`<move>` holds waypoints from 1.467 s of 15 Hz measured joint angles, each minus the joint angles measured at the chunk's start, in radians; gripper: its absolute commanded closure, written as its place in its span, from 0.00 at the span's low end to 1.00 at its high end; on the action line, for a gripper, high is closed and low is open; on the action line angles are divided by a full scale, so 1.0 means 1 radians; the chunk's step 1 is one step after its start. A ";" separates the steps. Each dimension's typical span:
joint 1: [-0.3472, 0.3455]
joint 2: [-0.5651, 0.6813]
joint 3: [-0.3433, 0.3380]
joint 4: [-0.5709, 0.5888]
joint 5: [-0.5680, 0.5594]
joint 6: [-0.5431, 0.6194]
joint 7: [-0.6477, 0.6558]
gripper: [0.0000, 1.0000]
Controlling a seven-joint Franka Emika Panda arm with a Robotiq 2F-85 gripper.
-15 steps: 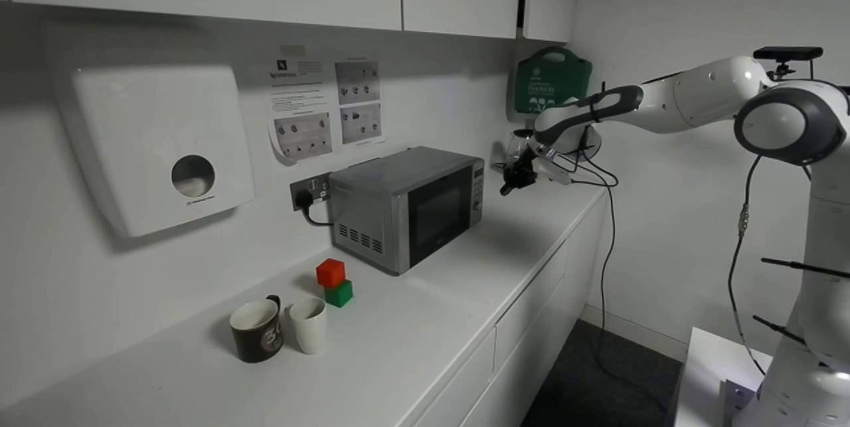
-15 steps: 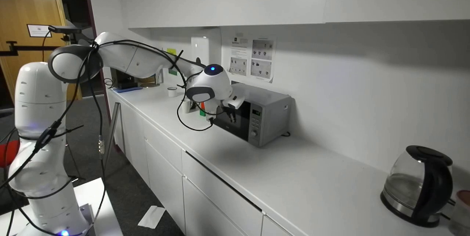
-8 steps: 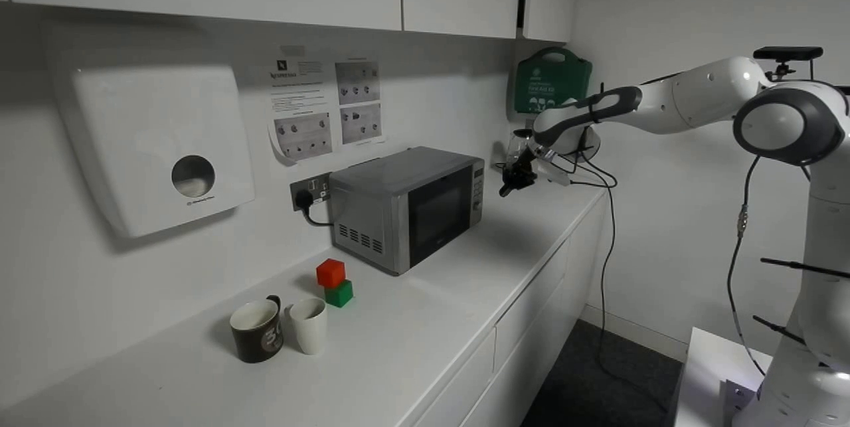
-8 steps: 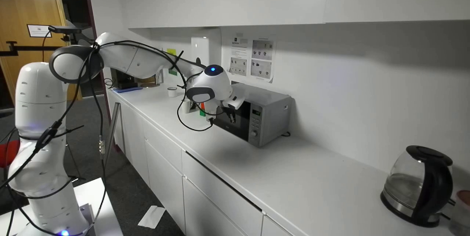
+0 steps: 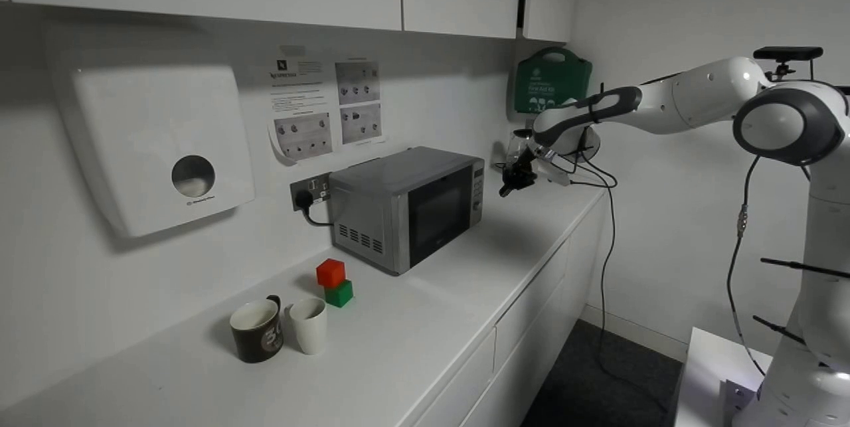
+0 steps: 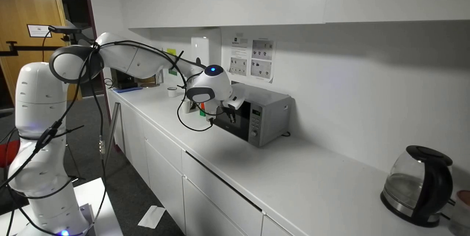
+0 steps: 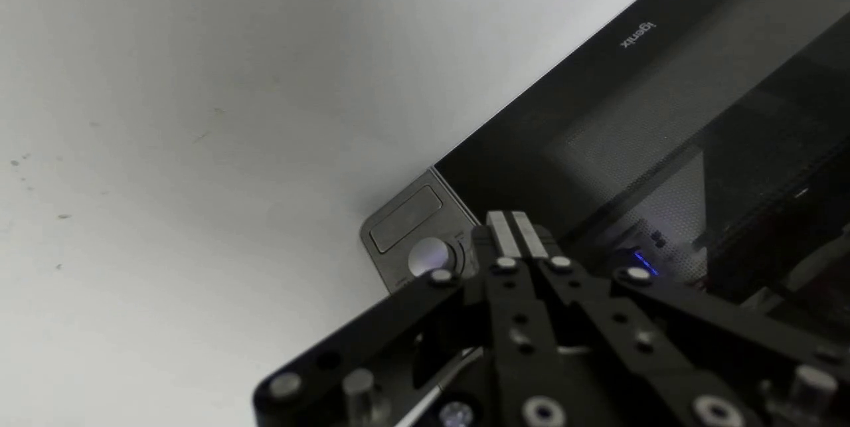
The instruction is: Press a button on the microwave
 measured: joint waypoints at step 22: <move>-0.014 0.039 0.008 0.023 0.004 0.044 0.000 1.00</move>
